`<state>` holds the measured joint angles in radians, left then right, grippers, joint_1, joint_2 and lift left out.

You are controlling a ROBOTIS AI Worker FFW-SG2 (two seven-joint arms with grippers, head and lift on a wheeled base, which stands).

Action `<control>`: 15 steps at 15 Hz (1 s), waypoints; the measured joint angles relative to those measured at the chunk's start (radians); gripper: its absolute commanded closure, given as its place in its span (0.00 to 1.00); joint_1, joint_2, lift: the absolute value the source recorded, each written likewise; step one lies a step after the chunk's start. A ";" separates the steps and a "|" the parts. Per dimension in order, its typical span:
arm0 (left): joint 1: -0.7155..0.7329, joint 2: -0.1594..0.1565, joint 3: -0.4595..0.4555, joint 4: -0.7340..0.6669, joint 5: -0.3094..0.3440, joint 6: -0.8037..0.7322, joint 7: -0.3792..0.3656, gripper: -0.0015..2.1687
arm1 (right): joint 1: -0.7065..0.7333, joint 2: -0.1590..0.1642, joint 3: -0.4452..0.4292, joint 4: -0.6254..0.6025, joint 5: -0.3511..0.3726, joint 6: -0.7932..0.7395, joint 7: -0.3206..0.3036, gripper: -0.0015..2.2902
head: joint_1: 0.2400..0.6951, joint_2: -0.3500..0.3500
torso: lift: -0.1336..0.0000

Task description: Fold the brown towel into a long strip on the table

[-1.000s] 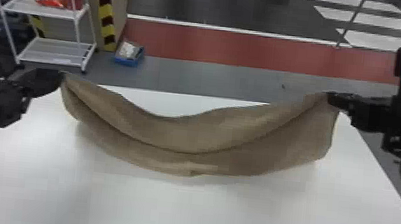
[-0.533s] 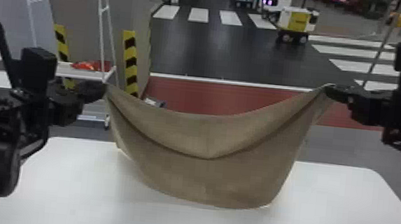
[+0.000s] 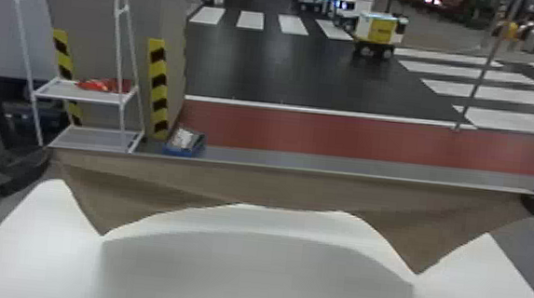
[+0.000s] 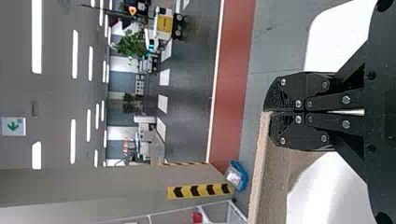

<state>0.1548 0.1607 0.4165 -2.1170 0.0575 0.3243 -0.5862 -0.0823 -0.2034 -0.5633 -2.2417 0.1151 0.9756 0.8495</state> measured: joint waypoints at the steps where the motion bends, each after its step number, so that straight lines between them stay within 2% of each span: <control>1: 0.088 -0.018 0.008 0.013 0.004 -0.132 -0.009 0.79 | 0.090 0.009 -0.036 -0.022 -0.008 -0.069 0.054 0.88 | 0.78 0.38 | 0.10; 3: 0.203 -0.036 -0.001 0.102 0.000 -0.380 -0.029 0.79 | 0.230 0.027 -0.067 -0.026 -0.008 -0.227 0.165 0.88 | 0.95 0.37 | 0.10; 4: 0.245 -0.038 -0.009 0.172 -0.004 -0.523 -0.041 0.79 | 0.293 0.030 -0.072 -0.018 -0.001 -0.305 0.243 0.88 | 1.00 0.38 | 0.10; 6: 0.306 -0.030 -0.012 0.303 -0.008 -0.773 -0.070 0.79 | 0.400 0.033 -0.077 -0.004 0.018 -0.430 0.379 0.88 | 1.00 0.40 | 0.10; 7: 0.324 -0.027 -0.008 0.343 -0.008 -0.850 -0.083 0.79 | 0.436 0.036 -0.085 0.003 0.025 -0.475 0.413 0.88 | 1.00 0.41 | 0.10; 9: 0.345 -0.021 0.006 0.410 -0.008 -0.963 -0.097 0.79 | 0.503 0.047 -0.113 0.010 0.033 -0.558 0.470 0.88 | 1.00 0.41 | 0.10; 11: 0.354 -0.019 0.028 0.441 -0.008 -1.001 -0.099 0.79 | 0.538 0.055 -0.137 0.010 0.034 -0.603 0.509 0.88 | 1.00 0.42 | 0.10; 13: 0.357 -0.018 0.054 0.460 -0.009 -1.016 -0.105 0.79 | 0.548 0.057 -0.163 0.011 0.033 -0.622 0.514 0.88 | 1.00 0.44 | 0.10; 15: 0.357 -0.015 0.073 0.480 -0.014 -1.019 -0.144 0.79 | 0.557 0.057 -0.206 0.016 0.043 -0.648 0.514 0.88 | 1.00 0.41 | 0.10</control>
<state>0.5123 0.1453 0.4896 -1.6374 0.0434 -0.6943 -0.7300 0.4745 -0.1460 -0.7689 -2.2258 0.1580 0.3280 1.3637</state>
